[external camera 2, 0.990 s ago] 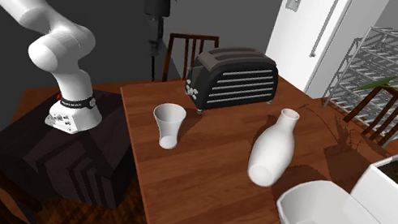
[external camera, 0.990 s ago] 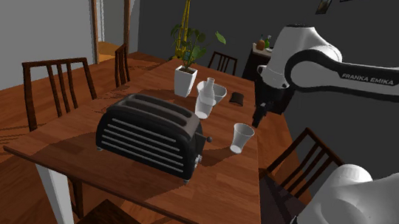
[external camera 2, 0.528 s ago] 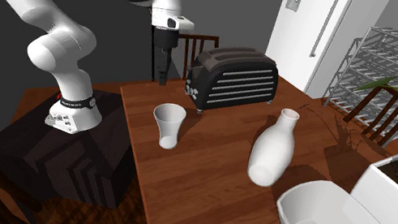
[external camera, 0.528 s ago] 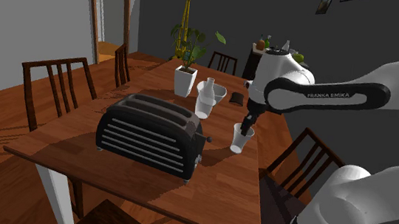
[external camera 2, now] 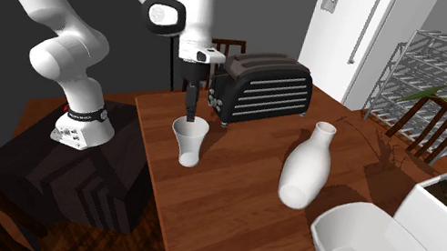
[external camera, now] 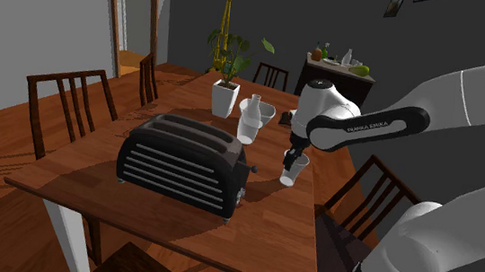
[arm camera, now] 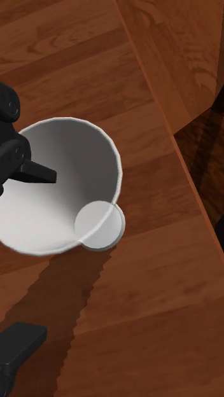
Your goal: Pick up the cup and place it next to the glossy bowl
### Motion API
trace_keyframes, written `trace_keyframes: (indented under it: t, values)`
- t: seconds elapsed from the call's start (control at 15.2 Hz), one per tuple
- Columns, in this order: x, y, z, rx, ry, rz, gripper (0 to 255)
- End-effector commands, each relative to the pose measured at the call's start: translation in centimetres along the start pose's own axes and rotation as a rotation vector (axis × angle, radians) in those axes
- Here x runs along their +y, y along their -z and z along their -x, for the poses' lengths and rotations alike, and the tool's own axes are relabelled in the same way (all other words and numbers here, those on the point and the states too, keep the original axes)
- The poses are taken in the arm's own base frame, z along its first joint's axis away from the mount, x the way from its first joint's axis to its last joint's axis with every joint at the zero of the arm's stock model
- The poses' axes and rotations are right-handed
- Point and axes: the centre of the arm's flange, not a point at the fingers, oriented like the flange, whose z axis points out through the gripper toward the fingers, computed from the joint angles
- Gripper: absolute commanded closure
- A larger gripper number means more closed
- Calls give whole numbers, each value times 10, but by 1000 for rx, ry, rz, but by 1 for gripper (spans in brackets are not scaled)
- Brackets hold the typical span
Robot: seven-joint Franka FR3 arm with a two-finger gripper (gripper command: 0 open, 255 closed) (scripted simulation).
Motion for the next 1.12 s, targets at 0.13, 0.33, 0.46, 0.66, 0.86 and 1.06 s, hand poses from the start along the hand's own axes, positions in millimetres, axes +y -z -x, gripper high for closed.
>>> trace_keyframes:
  t: [0.13,0.33,0.46,0.66,0.86,1.06]
  values:
    - [0,-22,1,1,0,1,0]
    - [0,-31,1,1,0,1,0]
    - [0,-31,1,1,0,1,0]
    - [0,-31,1,1,0,1,0]
    - [0,-31,1,1,0,1,255]
    - [0,-31,1,1,0,1,255]
